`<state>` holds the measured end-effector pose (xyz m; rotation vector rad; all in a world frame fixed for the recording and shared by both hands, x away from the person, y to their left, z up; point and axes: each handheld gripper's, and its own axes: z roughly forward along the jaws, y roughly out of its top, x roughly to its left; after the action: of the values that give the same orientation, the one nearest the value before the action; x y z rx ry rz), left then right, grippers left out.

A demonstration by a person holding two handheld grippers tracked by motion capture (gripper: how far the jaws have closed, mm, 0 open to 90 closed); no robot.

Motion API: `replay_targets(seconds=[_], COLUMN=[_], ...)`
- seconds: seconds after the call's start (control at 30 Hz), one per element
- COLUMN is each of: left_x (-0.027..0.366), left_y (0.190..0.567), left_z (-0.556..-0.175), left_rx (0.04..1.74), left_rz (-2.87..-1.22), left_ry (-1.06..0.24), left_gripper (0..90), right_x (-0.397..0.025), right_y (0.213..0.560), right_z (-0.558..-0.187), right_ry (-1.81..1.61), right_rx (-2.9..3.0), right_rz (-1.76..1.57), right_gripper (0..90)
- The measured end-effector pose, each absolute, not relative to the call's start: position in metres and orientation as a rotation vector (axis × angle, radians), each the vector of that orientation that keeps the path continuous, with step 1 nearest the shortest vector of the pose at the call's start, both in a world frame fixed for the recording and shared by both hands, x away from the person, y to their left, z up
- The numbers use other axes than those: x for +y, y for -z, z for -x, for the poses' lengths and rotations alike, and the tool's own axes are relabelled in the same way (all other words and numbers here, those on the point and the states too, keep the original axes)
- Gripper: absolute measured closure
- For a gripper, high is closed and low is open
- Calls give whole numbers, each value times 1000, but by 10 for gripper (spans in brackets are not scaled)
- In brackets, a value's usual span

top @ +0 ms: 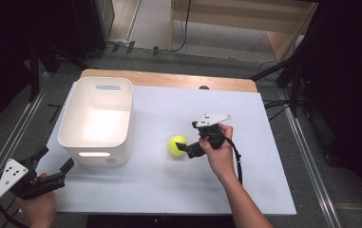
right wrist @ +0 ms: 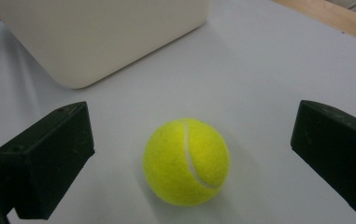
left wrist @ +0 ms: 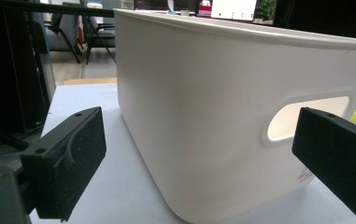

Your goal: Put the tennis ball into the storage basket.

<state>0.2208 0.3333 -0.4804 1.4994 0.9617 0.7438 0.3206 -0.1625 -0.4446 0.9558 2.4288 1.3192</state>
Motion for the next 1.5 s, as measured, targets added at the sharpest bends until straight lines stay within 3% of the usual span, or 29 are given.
replay_targets(seconds=[1.5], left_x=[333], left_y=[480], left_z=[-221], left_rx=[962], left_rz=[-1497], left_ry=[-742], left_gripper=[28], right_x=[-142], right_y=[474], right_z=[-338], right_ry=[-1185], right_rx=[2586], right_rz=[-966], right_gripper=[0])
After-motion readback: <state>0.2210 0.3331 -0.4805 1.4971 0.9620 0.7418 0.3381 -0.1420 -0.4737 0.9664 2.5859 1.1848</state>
